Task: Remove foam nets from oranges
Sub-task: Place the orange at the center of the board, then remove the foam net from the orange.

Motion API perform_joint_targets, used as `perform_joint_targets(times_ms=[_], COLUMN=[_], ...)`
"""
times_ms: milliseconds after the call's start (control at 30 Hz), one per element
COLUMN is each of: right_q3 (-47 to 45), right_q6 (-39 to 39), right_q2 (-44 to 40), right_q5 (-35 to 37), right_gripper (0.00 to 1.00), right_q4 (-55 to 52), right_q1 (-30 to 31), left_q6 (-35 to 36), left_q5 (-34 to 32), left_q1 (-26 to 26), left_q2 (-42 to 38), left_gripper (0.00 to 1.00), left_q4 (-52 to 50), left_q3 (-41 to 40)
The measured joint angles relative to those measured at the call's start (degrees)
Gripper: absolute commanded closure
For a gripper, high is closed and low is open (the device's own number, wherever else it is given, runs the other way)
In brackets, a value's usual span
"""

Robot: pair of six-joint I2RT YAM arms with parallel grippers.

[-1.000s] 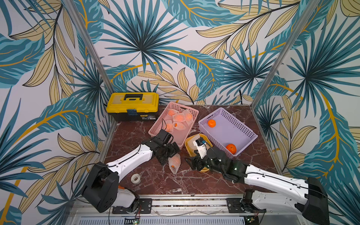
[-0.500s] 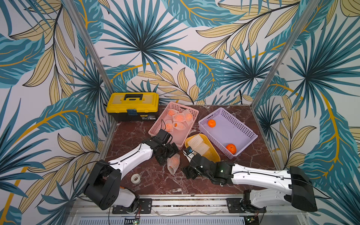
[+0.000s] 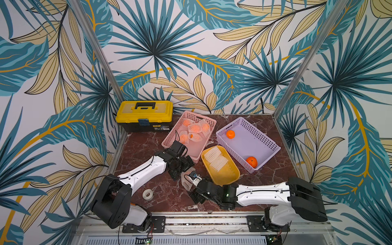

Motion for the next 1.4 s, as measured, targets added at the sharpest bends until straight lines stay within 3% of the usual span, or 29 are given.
perform_joint_targets(times_ms=[300,433,567,733,1133,1400], right_q3=[3.52,5.75,5.99,5.95,3.32,3.32], right_q6=[-4.72,-4.79,-4.5,-4.17,-4.33,-1.25], right_q2=[8.94,12.79,13.77,15.26,14.67,9.53], right_q5=[7.96,13.68,18.58,22.36,21.84,15.89], right_gripper=[0.05,0.09,0.22,0.46,0.9,1.0], right_q4=[4.79,5.18,7.19,10.91,15.41,12.68], right_q1=[3.21,3.67,3.67,3.67,3.63,1.99], left_q6=[-1.66,-2.38,-2.64,-3.06,-2.97,-2.29], left_q5=[1.99,2.73,3.39,3.8,4.92,5.79], left_q1=[0.0,0.0,0.0,0.02,3.15,7.06], left_q2=[0.0,0.0,0.0,0.0,-1.4,-6.6], left_gripper=[0.0,0.0,0.0,0.01,0.0,0.01], left_q4=[1.95,2.58,3.1,3.5,3.58,3.52], left_q3=[-0.02,-0.07,-0.15,-0.74,-0.74,-0.61])
